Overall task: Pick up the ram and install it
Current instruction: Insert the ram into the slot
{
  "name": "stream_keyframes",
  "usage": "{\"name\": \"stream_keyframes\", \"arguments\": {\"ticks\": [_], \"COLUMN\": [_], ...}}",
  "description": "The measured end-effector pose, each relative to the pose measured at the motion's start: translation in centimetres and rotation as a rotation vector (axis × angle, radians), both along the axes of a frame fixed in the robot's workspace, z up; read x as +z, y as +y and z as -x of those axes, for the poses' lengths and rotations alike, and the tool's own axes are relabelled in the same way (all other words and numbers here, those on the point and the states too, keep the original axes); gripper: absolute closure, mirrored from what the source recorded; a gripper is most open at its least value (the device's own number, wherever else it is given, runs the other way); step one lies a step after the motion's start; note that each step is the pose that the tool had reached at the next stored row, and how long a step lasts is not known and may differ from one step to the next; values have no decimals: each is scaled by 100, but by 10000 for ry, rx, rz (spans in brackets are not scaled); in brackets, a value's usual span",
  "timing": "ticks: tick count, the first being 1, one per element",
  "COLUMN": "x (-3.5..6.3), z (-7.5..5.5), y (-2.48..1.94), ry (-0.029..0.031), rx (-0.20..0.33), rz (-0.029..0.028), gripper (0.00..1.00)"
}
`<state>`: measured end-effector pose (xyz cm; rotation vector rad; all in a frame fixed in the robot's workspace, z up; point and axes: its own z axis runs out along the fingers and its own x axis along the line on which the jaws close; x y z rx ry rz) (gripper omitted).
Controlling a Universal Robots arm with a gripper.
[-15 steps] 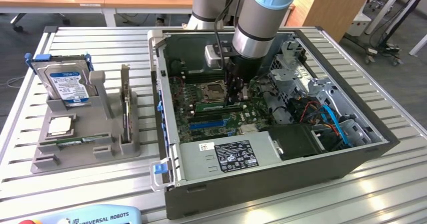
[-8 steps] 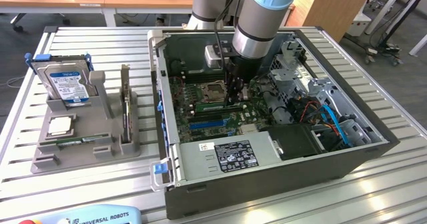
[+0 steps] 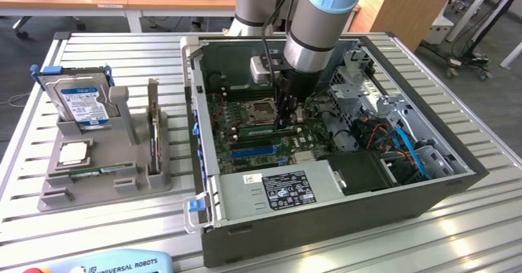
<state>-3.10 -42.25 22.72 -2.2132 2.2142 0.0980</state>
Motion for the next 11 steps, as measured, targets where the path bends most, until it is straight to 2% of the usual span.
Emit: {"name": "stream_keyframes", "arguments": {"ticks": [11], "x": [-14], "z": [0], "y": [0], "ry": [-2], "rx": [0], "rz": [2], "gripper": [89]}}
